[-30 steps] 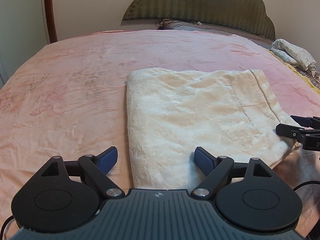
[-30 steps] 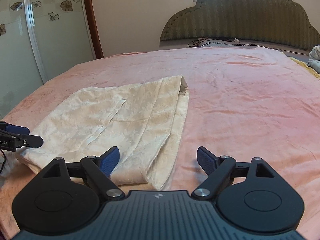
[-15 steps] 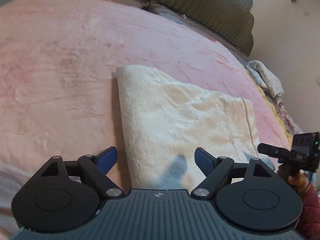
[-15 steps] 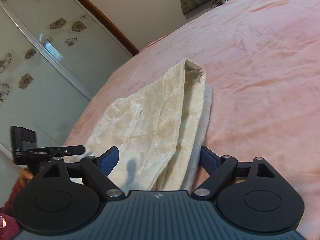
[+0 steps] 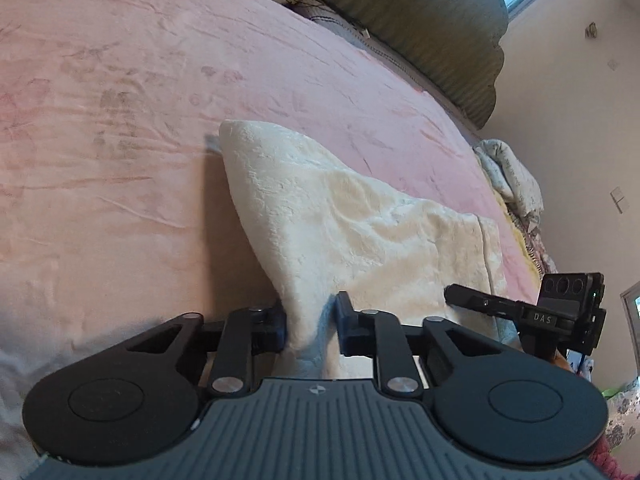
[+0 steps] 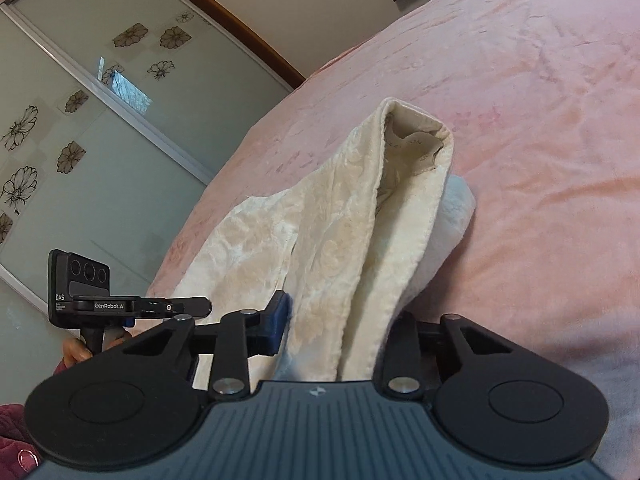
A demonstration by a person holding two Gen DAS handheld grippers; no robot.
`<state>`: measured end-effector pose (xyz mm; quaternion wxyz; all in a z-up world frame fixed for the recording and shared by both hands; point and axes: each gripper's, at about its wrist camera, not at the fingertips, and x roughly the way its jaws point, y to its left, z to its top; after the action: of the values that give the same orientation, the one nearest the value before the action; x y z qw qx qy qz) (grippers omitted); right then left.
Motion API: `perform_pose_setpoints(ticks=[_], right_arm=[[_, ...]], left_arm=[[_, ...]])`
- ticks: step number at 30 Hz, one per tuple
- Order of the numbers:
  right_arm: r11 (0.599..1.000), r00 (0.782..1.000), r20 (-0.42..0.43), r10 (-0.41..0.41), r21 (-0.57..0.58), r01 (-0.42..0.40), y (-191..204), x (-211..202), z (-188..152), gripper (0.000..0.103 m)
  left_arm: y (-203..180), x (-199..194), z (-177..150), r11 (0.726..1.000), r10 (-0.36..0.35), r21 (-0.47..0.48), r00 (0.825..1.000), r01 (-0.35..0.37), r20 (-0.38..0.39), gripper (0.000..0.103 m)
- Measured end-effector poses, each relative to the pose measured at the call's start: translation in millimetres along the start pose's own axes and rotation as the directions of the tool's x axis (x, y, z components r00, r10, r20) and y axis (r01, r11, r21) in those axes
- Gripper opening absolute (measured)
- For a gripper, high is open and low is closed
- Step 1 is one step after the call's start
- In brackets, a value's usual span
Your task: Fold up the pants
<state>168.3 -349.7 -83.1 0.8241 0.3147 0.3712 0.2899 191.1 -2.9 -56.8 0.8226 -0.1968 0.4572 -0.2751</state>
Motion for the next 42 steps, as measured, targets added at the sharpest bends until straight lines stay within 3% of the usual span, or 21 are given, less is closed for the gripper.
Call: perform_pose_setpoints(ticks=[6,10,12,16,19,22,23,24,26,28,29,30,31,32,33,34,36,38,39,41,42], right_arm=[[0.993,0.999,0.044,0.007,-0.117,-0.002,35,-10,14,0.023],[0.978,0.997,0.062,0.039,-0.207,-0.025,57,4,49,0.023],[0.973,0.995,0.083,0.051,-0.230,-0.031,61,18,71,0.023],[0.971,0.994,0.105,0.038,-0.238,-0.012,60,60,112,0.023],[0.977,0.997,0.075,-0.025,-0.210,0.040,51,104,129,0.023],[0.969,0.985,0.036,-0.170,-0.178,0.173,34,135,128,0.031],[0.962,0.975,0.021,-0.220,-0.159,0.220,28,140,127,0.047],[0.961,0.971,0.022,-0.237,-0.141,0.238,24,141,125,0.054],[0.969,0.976,0.048,-0.214,-0.114,0.218,19,127,119,0.054],[0.947,0.952,0.110,-0.286,-0.121,0.298,24,106,112,0.058],[0.918,0.923,0.180,-0.340,-0.149,0.367,36,93,107,0.058],[0.883,0.890,0.248,-0.382,-0.188,0.431,49,82,99,0.058],[0.821,0.847,0.324,-0.422,-0.261,0.508,72,75,86,0.060],[0.778,0.840,0.349,-0.415,-0.343,0.526,88,72,74,0.060],[0.759,0.861,0.341,-0.377,-0.420,0.498,100,71,62,0.060],[0.761,0.898,0.303,-0.319,-0.482,0.433,111,74,52,0.059],[0.767,0.934,0.209,-0.289,-0.533,0.357,119,84,36,0.058],[0.734,0.913,0.195,-0.358,-0.546,0.404,117,101,28,0.057],[0.726,0.898,0.205,-0.390,-0.532,0.437,112,104,28,0.057],[0.763,0.879,0.239,-0.412,-0.437,0.476,112,96,31,0.058],[0.791,0.891,0.260,-0.373,-0.413,0.451,116,86,28,0.059]], left_arm=[[-28,-27,6,0.994,0.031,0.100,0.992,-0.044,0.122,0.007],[-42,-45,37,0.972,0.090,0.190,0.967,-0.137,0.238,0.007],[-39,-45,62,0.966,0.119,0.193,0.957,-0.173,0.263,0.007],[-15,-30,109,0.963,0.189,0.138,0.946,-0.231,0.262,0.008],[9,-7,126,0.955,0.257,0.090,0.941,-0.282,0.221,0.008],[29,14,127,0.936,0.327,0.076,0.929,-0.343,0.172,0.009],[32,17,126,0.938,0.326,0.070,0.932,-0.340,0.161,0.012],[36,15,125,0.939,0.327,0.055,0.931,-0.340,0.162,0.019],[38,5,122,0.940,0.328,0.038,0.930,-0.339,0.167,0.032],[39,-9,118,0.933,0.352,0.007,0.918,-0.359,0.181,0.033],[37,-17,113,0.930,0.361,-0.001,0.913,-0.368,0.190,0.035],[35,-23,110,0.926,0.372,-0.007,0.907,-0.378,0.197,0.035],[32,-30,103,0.921,0.384,-0.014,0.901,-0.390,0.200,0.035],[27,-36,95,0.919,0.390,-0.019,0.899,-0.394,0.201,0.035],[22,-39,87,0.918,0.393,-0.018,0.899,-0.397,0.191,0.035],[19,-38,81,0.918,0.392,-0.015,0.903,-0.396,0.176,0.036],[14,-31,69,0.911,0.405,0.016,0.901,-0.412,0.155,0.044],[10,-20,65,0.876,0.459,0.076,0.872,-0.477,0.171,0.054],[10,-20,65,0.869,0.474,0.068,0.864,-0.490,0.171,0.054],[7,-30,64,0.886,0.447,0.041,0.874,-0.462,0.189,0.053],[2,-33,61,0.884,0.446,0.053,0.871,-0.465,0.207,0.054]])
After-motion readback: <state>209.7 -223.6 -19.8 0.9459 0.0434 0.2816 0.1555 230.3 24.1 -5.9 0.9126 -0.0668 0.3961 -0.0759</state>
